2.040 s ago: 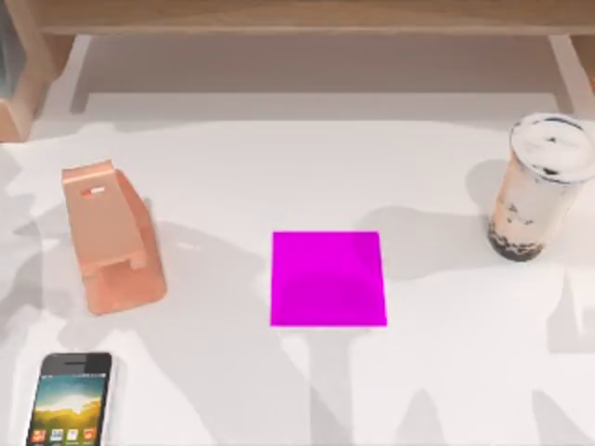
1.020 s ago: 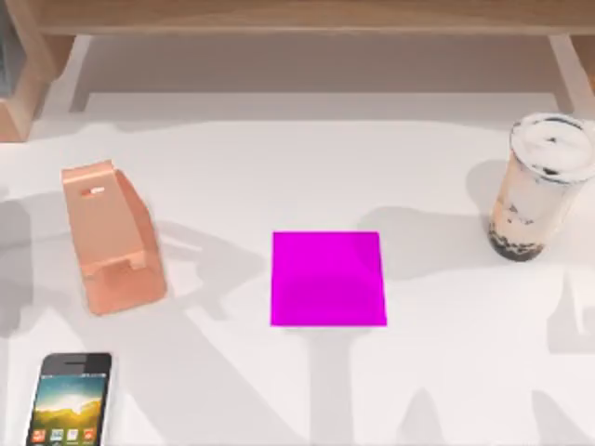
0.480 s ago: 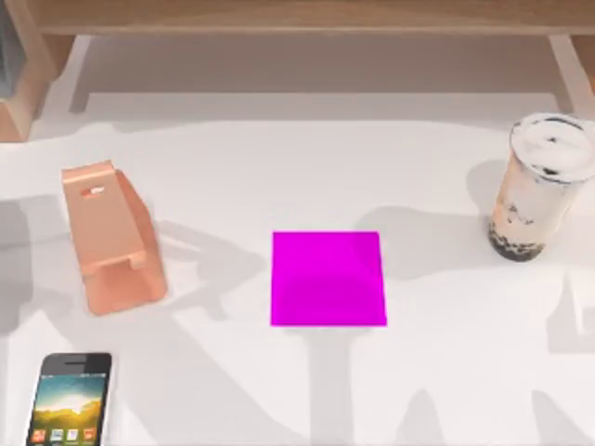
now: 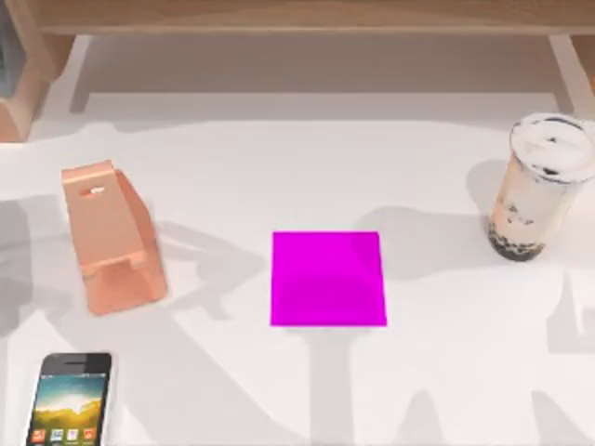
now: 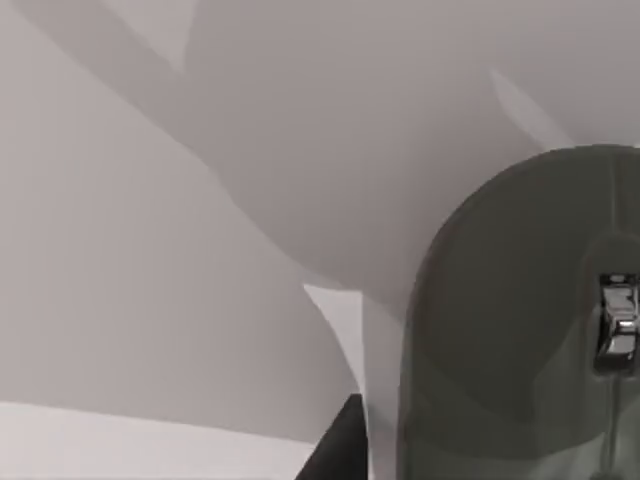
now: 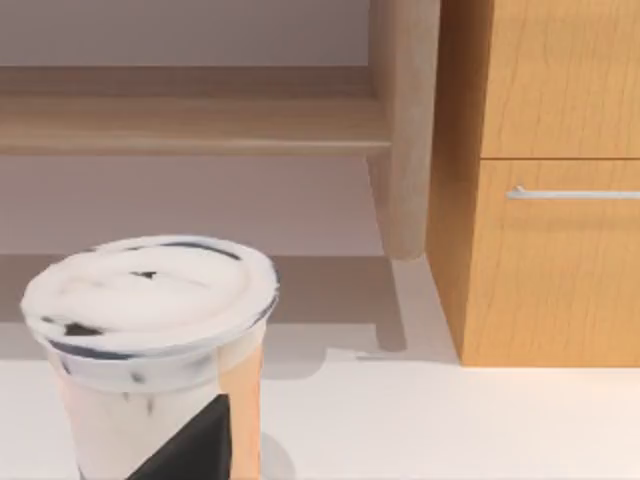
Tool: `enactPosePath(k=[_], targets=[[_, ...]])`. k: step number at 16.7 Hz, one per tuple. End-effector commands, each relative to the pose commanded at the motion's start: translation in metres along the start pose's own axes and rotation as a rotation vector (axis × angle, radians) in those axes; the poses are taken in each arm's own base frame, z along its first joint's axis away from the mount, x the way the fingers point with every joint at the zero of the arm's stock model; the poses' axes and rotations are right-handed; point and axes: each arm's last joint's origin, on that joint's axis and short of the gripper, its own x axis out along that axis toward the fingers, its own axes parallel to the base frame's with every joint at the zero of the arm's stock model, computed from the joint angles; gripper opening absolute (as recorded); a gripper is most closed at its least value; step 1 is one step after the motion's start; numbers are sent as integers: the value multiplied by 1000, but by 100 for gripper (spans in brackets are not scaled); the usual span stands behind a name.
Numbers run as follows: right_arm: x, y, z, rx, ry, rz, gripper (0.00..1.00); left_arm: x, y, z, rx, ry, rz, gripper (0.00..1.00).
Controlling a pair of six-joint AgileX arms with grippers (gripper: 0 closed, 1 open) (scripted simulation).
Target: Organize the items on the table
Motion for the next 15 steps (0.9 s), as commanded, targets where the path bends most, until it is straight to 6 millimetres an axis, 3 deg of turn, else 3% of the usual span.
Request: enactPosePath(k=[3, 4, 11, 15], targets=[[0, 0, 0, 0, 0, 0, 100, 0, 0, 0, 0, 0, 0, 2], [0, 0, 0, 0, 0, 0, 100, 0, 0, 0, 0, 0, 0, 0], [0, 0, 0, 0, 0, 0, 100, 0, 0, 0, 0, 0, 0, 0], [0, 0, 0, 0, 0, 0, 100, -18, 0, -1, -6, 16, -1, 0]])
